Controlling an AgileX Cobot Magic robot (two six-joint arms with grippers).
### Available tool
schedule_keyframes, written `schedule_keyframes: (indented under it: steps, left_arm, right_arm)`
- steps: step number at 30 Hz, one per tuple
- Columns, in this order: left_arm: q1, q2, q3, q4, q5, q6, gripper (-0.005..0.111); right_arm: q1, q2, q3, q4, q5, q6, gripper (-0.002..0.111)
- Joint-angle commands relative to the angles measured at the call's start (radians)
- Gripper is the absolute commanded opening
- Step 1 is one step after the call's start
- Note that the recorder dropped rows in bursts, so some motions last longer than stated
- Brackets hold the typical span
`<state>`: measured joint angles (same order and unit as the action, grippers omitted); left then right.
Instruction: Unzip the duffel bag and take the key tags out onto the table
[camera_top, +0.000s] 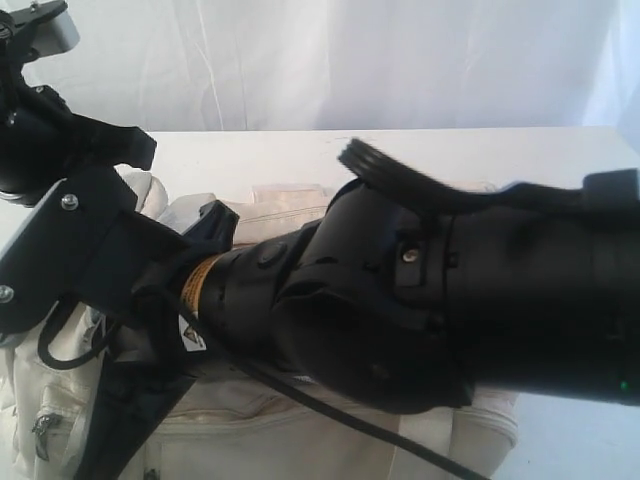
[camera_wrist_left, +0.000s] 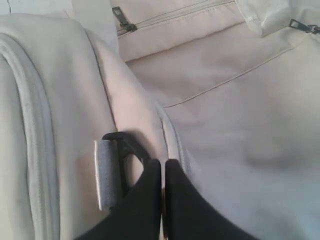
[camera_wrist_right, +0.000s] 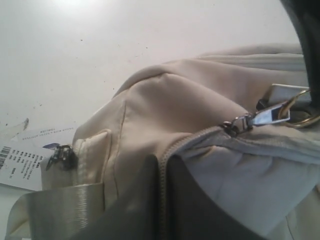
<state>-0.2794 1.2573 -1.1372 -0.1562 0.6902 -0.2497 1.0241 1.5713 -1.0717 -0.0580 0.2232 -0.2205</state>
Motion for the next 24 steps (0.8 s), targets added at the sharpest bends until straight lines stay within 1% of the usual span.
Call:
schedule_keyframes:
  steps: [1,6,7,10,13,16,20,24]
  left_arm:
    - [0.030,-0.002,-0.071,0.060,-0.167,0.034,0.000]
    - [0.030,-0.020,-0.074,0.060,0.060,0.138,0.000]
    - [0.030,-0.033,-0.074,0.060,0.117,0.176,0.000]
    - [0.030,-0.086,-0.072,0.057,0.230,0.250,0.000]
    - [0.027,-0.152,-0.072,0.052,0.297,0.256,0.000]
    - [0.027,-0.217,-0.063,0.015,0.363,0.288,0.000]
    - [0.027,-0.288,0.000,-0.026,0.387,0.318,0.000]
    - [0.027,-0.351,0.090,-0.092,0.373,0.373,0.000]
  right_arm:
    - [0.034,0.006,0.015,0.039,0.116,0.003,0.000]
    - [0.031,0.001,0.015,0.037,0.133,0.026,0.000]
    - [0.031,0.001,0.015,0.025,0.138,0.040,0.000]
    - [0.031,-0.009,0.015,-0.021,0.149,0.095,0.000]
    - [0.019,-0.015,0.015,-0.054,0.168,0.136,0.000]
    - [0.001,-0.025,0.015,-0.055,0.178,0.147,0.000]
    - [-0.001,-0.040,0.015,-0.056,0.166,0.147,0.000]
    - [-0.001,-0.043,0.015,-0.056,0.159,0.151,0.000]
